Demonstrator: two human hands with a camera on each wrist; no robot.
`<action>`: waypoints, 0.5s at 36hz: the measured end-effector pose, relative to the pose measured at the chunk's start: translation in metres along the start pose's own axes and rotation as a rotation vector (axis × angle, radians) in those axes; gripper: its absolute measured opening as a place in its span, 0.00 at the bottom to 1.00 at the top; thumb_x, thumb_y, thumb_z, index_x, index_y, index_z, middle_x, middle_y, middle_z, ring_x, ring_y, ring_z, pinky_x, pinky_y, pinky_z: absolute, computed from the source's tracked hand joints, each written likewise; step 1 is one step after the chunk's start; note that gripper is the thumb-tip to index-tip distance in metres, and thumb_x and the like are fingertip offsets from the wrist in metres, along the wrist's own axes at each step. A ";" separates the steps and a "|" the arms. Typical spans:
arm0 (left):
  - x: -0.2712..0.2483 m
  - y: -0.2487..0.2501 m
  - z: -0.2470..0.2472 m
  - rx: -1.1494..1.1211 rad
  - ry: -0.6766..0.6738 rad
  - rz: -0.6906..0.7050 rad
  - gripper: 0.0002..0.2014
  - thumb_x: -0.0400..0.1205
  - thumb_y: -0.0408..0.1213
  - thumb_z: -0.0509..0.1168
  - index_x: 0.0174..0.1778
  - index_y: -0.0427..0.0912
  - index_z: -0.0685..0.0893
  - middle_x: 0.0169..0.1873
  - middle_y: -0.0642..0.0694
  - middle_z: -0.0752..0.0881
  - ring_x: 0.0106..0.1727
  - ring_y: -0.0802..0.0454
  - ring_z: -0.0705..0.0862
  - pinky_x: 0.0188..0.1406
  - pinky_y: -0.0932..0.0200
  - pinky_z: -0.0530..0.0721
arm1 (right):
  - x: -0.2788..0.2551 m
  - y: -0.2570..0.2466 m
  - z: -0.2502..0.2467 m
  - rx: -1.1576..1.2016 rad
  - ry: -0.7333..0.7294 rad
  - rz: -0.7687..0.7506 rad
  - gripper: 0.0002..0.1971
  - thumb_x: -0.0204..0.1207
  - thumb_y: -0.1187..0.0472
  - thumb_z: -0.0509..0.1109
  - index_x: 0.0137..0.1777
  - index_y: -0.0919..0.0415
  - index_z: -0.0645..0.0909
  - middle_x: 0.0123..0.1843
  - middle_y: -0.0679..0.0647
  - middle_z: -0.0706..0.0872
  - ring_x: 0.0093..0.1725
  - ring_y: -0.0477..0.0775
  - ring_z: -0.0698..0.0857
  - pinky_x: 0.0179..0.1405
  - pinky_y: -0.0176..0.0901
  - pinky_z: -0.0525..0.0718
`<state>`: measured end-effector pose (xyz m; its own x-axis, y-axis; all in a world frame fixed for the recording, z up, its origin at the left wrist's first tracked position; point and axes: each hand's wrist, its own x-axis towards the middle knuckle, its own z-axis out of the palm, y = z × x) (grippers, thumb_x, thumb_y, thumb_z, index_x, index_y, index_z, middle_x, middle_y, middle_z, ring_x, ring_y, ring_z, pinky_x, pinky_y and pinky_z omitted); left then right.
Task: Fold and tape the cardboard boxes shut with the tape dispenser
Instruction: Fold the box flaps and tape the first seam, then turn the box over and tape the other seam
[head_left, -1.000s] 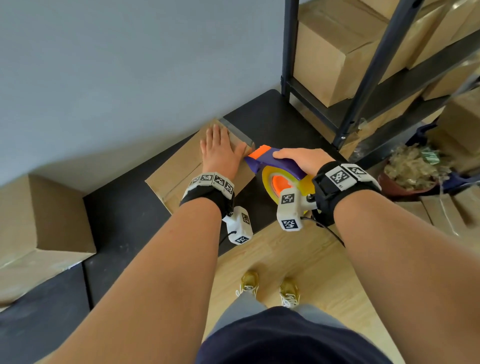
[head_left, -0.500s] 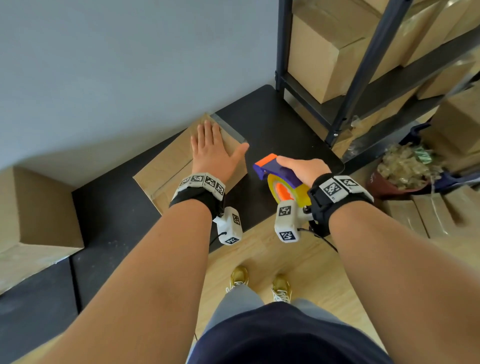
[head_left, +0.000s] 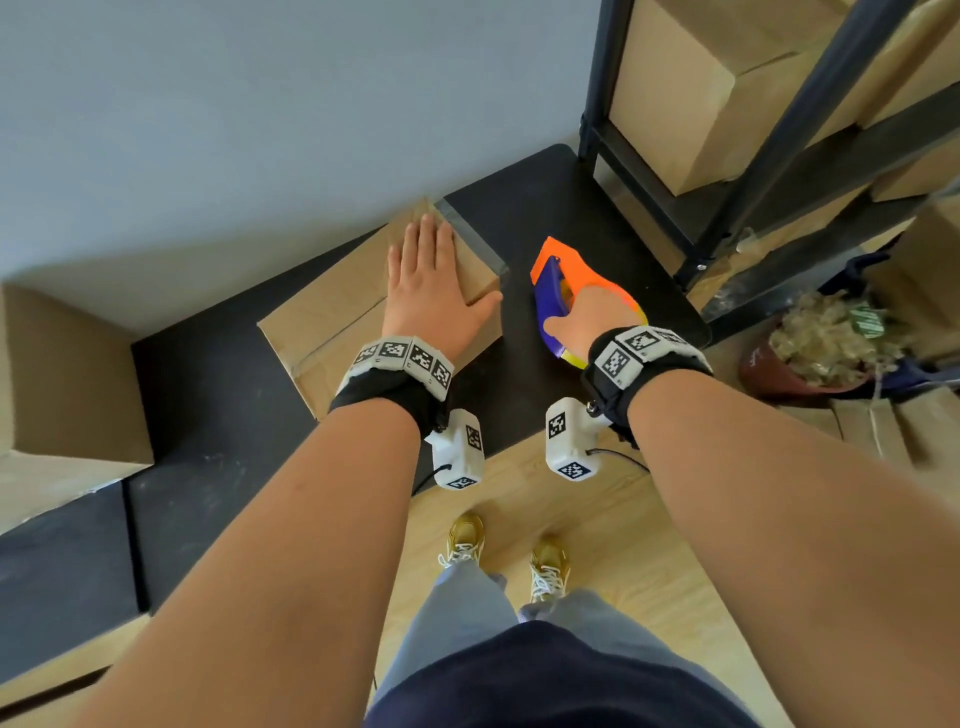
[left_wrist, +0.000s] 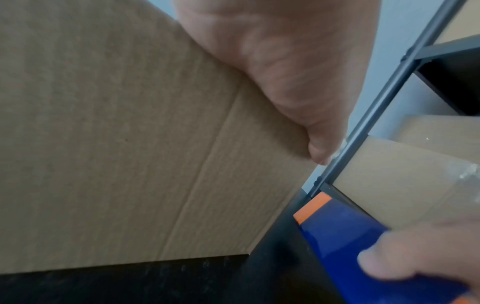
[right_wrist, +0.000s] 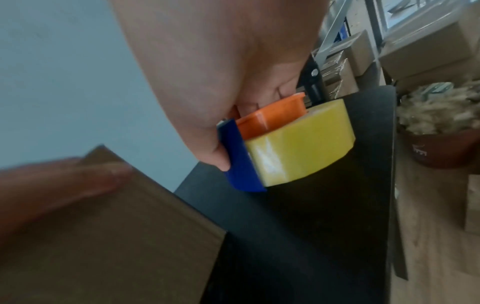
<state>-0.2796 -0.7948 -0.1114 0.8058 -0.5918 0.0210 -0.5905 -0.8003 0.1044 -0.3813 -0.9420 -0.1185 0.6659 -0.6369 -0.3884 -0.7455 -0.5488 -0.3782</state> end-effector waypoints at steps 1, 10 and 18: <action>-0.001 0.000 -0.001 -0.028 0.014 -0.001 0.47 0.78 0.66 0.58 0.85 0.42 0.48 0.85 0.43 0.48 0.85 0.44 0.45 0.83 0.45 0.42 | 0.000 0.001 0.003 -0.035 0.015 -0.003 0.21 0.73 0.49 0.75 0.62 0.53 0.77 0.34 0.51 0.79 0.41 0.57 0.84 0.44 0.50 0.86; -0.003 0.001 -0.001 -0.195 0.169 -0.037 0.41 0.72 0.61 0.69 0.76 0.42 0.65 0.73 0.43 0.69 0.75 0.42 0.66 0.78 0.45 0.65 | 0.018 -0.003 0.032 -0.211 -0.099 0.056 0.19 0.76 0.49 0.75 0.59 0.60 0.79 0.36 0.53 0.77 0.40 0.55 0.81 0.37 0.47 0.78; -0.005 0.001 -0.004 -0.161 0.141 -0.003 0.34 0.75 0.60 0.67 0.72 0.46 0.69 0.71 0.45 0.70 0.74 0.43 0.66 0.75 0.45 0.67 | 0.030 -0.011 0.030 -0.203 -0.240 0.093 0.44 0.72 0.44 0.78 0.82 0.57 0.61 0.69 0.59 0.78 0.67 0.65 0.80 0.63 0.56 0.79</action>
<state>-0.2840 -0.7921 -0.1076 0.8127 -0.5609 0.1578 -0.5822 -0.7697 0.2621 -0.3521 -0.9391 -0.1511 0.5639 -0.5570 -0.6097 -0.7779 -0.6061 -0.1658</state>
